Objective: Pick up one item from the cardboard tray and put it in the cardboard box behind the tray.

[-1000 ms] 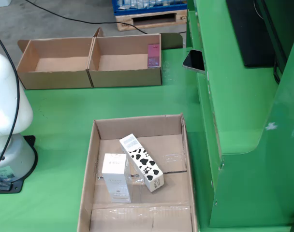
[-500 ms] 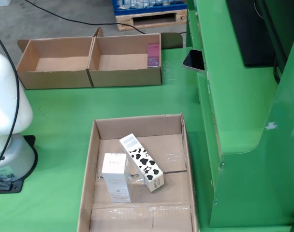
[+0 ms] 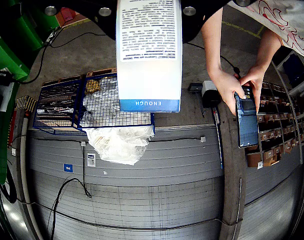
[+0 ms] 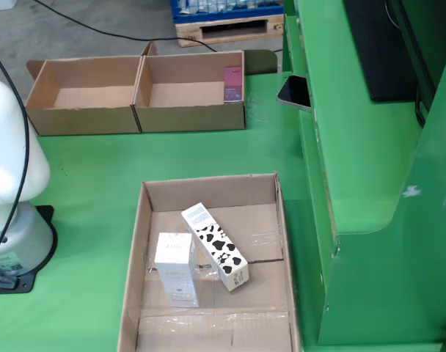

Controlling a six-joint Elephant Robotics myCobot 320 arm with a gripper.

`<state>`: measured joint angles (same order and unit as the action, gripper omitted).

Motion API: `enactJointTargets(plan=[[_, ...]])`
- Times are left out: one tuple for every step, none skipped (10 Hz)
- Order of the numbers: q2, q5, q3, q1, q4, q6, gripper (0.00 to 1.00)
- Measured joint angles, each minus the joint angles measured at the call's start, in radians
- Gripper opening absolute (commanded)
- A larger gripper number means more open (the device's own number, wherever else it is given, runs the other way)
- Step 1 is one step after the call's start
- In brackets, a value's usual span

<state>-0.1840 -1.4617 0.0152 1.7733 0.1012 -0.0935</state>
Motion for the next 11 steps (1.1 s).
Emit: enactJointTargets(plan=[[0.002,0.026,0.0,0.018,0.001,0.0,0.0],[-0.02,0.009,0.0,0.0,0.003,0.025,0.0],[-0.045,-0.051,0.002,-0.052,0.0,0.032,0.0],[-0.071,-0.086,0.0,-0.092,-0.034,0.051,0.0],[-0.097,-0.132,0.002,-0.127,-0.037,0.054,0.0],[-0.135,-0.187,0.002,-0.18,-0.052,0.08,0.0],[-0.166,-0.225,0.002,-0.223,-0.052,0.081,0.0],[-0.196,-0.273,0.002,-0.262,-0.061,0.091,0.0],[-0.21,-0.321,0.005,-0.319,-0.063,0.091,0.0],[-0.213,-0.364,0.003,-0.361,-0.072,0.1,0.0],[-0.242,-0.405,0.003,-0.404,-0.091,0.112,0.0]])
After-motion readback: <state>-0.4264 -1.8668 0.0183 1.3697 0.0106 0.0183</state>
